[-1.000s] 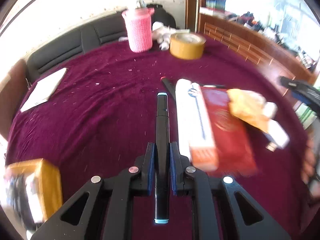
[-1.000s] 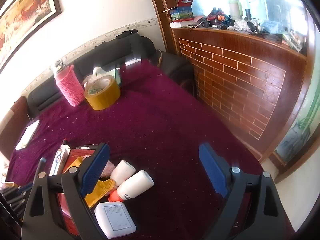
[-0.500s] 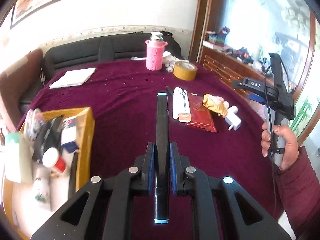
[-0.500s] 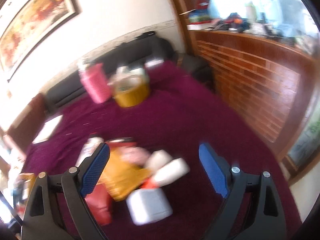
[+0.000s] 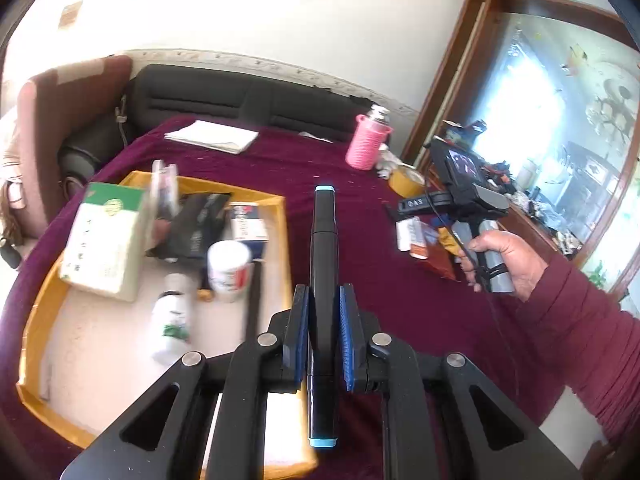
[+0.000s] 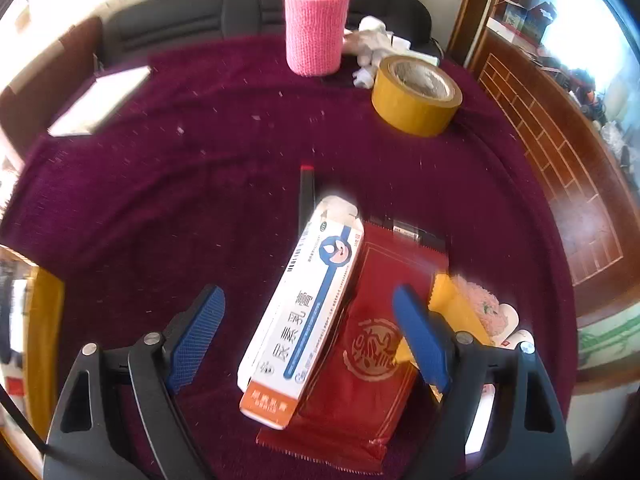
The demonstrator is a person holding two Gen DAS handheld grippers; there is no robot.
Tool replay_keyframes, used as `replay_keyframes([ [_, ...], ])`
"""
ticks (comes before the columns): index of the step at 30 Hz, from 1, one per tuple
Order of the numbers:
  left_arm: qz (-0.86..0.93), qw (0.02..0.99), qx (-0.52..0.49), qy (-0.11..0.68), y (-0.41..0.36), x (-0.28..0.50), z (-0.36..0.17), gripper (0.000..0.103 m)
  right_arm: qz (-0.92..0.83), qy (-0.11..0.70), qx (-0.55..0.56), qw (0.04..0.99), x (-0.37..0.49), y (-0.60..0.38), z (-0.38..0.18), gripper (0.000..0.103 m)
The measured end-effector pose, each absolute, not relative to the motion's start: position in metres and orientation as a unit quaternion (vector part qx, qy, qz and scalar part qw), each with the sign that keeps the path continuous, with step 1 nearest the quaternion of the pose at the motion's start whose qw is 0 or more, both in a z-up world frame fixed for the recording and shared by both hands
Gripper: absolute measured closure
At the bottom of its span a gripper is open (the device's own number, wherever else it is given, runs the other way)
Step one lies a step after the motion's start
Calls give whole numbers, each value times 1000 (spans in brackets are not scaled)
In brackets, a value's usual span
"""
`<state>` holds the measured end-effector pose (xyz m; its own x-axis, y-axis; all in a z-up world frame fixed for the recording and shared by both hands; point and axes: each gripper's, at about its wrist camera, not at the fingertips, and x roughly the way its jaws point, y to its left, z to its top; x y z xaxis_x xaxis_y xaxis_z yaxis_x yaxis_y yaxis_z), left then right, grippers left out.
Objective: Organize objects
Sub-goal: 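Grasp the blue-tipped black marker with the left tool while the right tool grasps the white cream box, then carry the marker and white cream box into the tray and open both tools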
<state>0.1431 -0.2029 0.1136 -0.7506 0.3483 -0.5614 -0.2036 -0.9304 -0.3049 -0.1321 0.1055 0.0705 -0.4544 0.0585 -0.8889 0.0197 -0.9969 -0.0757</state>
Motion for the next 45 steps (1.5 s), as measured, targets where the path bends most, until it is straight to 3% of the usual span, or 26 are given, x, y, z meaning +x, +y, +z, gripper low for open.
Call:
replay_keyframes([
  [2, 932, 136, -317, -110, -216, 143, 110, 91, 837, -50, -545, 10, -138, 101, 55, 17],
  [4, 932, 133, -315, -117, -227, 141, 106, 91, 835, -68, -545, 34, -136, 99, 47, 25],
  [6, 931, 128, -317, -127, -238, 139, 102, 91, 844, -68, -528, 62, -133, 103, 47, 60],
  [7, 930, 124, -318, -132, -243, 137, 99, 91, 851, -50, -519, 63, -131, 108, 50, 66],
  [8, 929, 121, -320, -137, -248, 138, 95, 91, 855, -21, -514, 56, -130, 115, 53, 80],
  [9, 928, 117, -323, -143, -253, 137, 91, 91, 857, 5, -514, 48, -128, 122, 55, 83],
  [20, 923, 87, -343, -150, -271, 140, 79, 91, 867, 113, -485, -21, -84, 156, 71, 84],
  [33, 911, 26, -395, -117, -280, 141, 62, 91, 801, 201, -478, -300, 17, 37, 88, 83],
  [39, 910, -2, -407, -80, -292, 124, 61, 91, 747, 185, -510, -385, 47, -48, 72, 82],
  [45, 905, 12, -419, -75, -297, 111, 53, 91, 744, 149, -530, -378, 48, -100, 59, 82],
])
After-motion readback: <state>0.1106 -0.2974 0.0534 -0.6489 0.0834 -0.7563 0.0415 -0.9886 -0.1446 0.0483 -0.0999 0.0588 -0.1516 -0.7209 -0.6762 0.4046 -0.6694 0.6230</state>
